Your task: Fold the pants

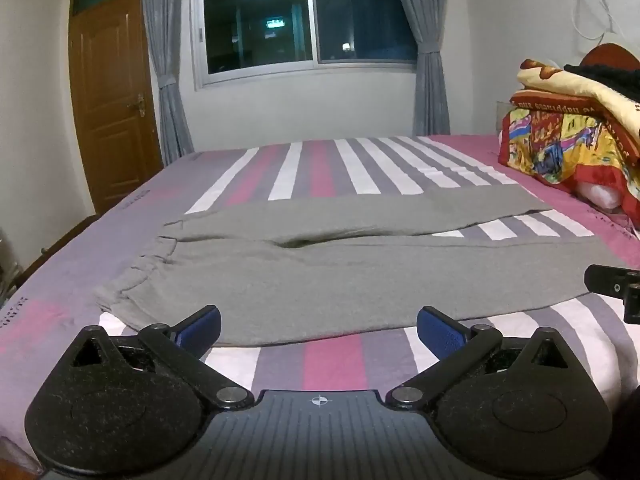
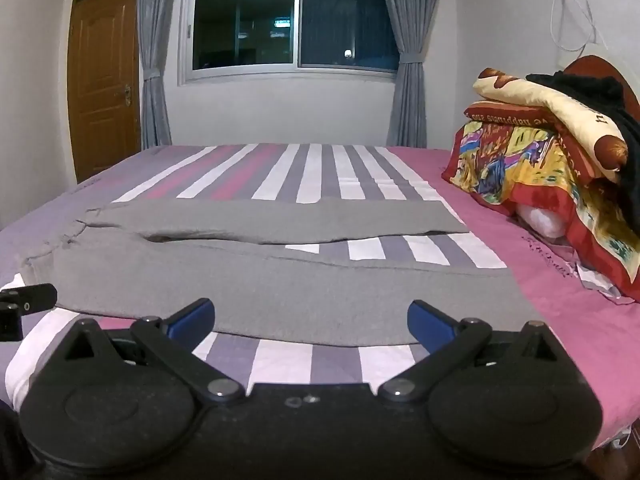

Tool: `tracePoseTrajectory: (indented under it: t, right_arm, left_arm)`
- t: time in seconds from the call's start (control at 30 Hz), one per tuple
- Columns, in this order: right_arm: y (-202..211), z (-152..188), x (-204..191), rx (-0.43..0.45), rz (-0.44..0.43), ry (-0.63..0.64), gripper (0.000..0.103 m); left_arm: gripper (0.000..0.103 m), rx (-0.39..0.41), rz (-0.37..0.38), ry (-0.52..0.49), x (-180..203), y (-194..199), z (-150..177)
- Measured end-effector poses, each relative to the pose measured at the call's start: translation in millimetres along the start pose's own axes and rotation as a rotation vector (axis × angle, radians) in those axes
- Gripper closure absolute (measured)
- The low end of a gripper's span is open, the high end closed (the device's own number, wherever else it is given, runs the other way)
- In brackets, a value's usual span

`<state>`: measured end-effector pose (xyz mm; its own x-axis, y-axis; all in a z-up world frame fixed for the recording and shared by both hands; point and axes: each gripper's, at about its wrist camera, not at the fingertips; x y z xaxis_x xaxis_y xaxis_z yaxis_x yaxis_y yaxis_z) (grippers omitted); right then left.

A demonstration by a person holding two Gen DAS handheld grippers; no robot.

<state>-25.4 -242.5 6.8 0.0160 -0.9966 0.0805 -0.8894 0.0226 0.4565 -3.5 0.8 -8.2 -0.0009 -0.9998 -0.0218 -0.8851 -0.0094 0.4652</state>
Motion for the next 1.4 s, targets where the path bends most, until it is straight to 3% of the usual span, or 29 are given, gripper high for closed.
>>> tracePoseTrajectory:
  t: [1.4]
  right_arm:
    - [0.0,4.4,1.5,0.0,-0.003,-0.001,0.001]
  left_arm:
    - [0.0,-0.008,0.003,-0.016,7.6,9.9,3.5]
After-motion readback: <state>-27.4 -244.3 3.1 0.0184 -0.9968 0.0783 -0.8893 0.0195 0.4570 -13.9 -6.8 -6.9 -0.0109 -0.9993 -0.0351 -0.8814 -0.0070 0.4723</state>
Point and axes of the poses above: each gripper's, at about its wrist camera, not at the fingertips, and y roughly against the way its jaws point, x to its right, z to its underside, and after that the axes turned 4 degrees about y, right-handed
